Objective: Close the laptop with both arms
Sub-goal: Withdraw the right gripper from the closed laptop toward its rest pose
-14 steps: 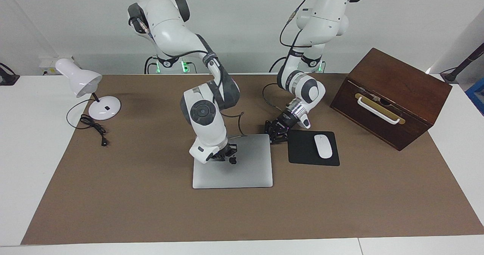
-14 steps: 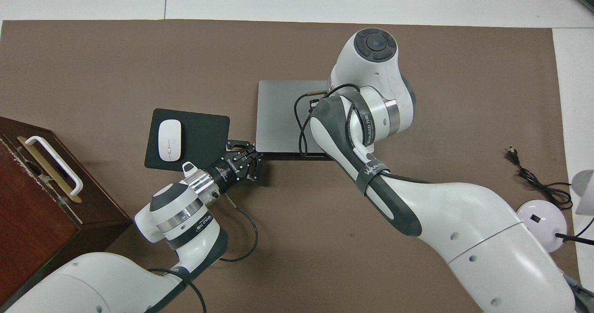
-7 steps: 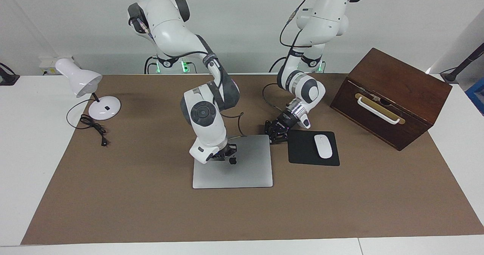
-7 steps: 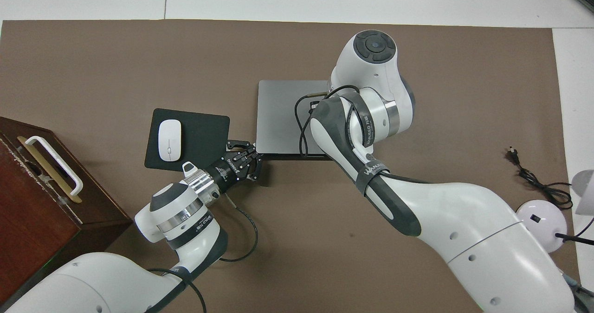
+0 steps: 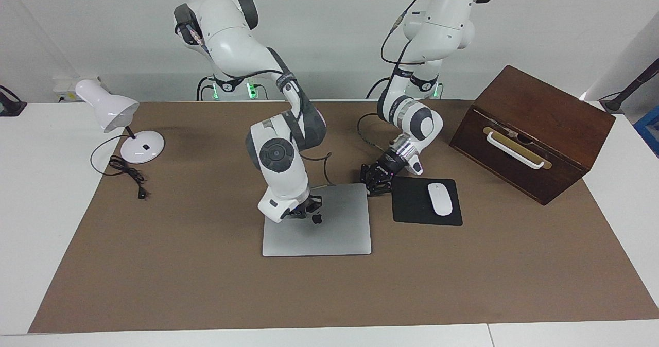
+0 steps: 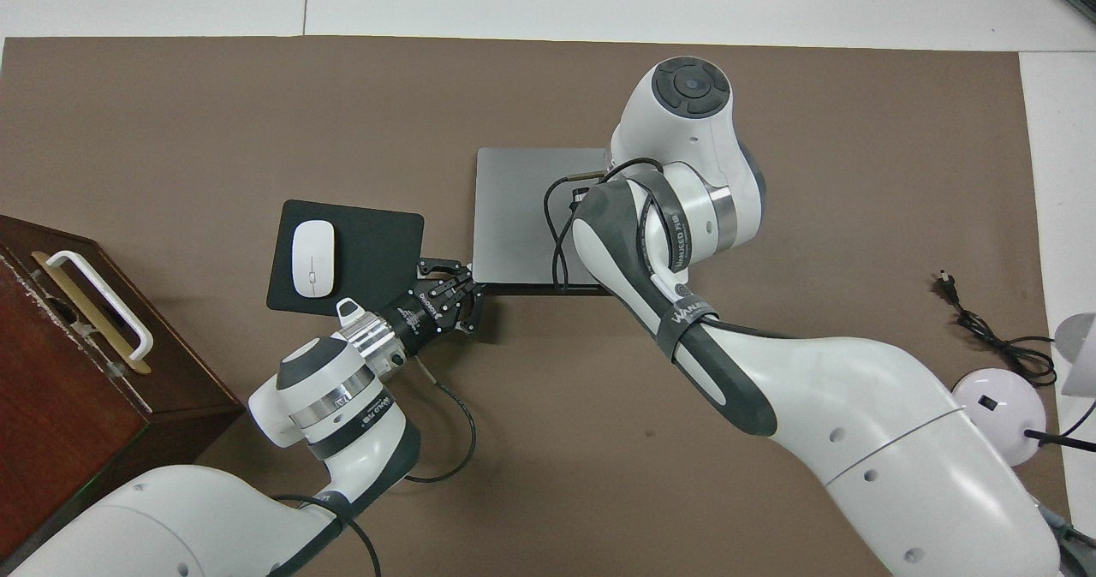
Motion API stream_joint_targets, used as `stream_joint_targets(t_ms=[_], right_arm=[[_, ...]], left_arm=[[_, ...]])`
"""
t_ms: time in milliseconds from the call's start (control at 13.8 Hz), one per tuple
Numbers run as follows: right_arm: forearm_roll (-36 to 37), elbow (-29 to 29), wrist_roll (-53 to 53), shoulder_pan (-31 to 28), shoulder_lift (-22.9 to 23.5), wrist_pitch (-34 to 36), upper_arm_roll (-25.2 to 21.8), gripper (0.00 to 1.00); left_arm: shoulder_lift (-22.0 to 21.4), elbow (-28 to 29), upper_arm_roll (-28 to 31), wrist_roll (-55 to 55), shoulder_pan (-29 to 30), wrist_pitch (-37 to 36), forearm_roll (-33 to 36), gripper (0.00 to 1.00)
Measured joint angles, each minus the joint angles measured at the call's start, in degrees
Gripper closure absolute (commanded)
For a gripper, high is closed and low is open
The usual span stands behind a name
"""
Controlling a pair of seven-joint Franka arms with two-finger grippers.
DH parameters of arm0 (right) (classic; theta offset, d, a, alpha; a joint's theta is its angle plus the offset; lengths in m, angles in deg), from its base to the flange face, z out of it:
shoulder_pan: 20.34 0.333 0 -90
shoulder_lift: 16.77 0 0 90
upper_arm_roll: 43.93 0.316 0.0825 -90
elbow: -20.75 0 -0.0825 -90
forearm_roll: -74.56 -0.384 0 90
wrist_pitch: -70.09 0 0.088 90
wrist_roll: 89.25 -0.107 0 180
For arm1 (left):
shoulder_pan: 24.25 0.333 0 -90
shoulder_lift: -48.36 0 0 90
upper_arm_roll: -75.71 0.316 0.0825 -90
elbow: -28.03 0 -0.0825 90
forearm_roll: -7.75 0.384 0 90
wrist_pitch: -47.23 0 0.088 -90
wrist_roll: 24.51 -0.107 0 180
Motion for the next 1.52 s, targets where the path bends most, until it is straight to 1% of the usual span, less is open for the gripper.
stream_joint_targets(t_ms=[722,1011,1517], right_arm=[[0.0,0.2,0.0,-0.6,-1.1,0.4,-0.5,1.00],[0.0,0.1,0.0,-1.2,-3.8,0.9,-0.6,1.00],[0.2,0.1,0.8,-4.5,-9.2,2.2,-0.6,1.00]], left_arm=[[0.2,-0.3,0.2,0.0,0.1,0.0,0.0,1.00],[0.2,-0.5,0.3,-0.1,0.3,0.3,0.0,1.00],[0.2,-1.0,0.3,-0.2,1.1,1.6,0.0,1.00]])
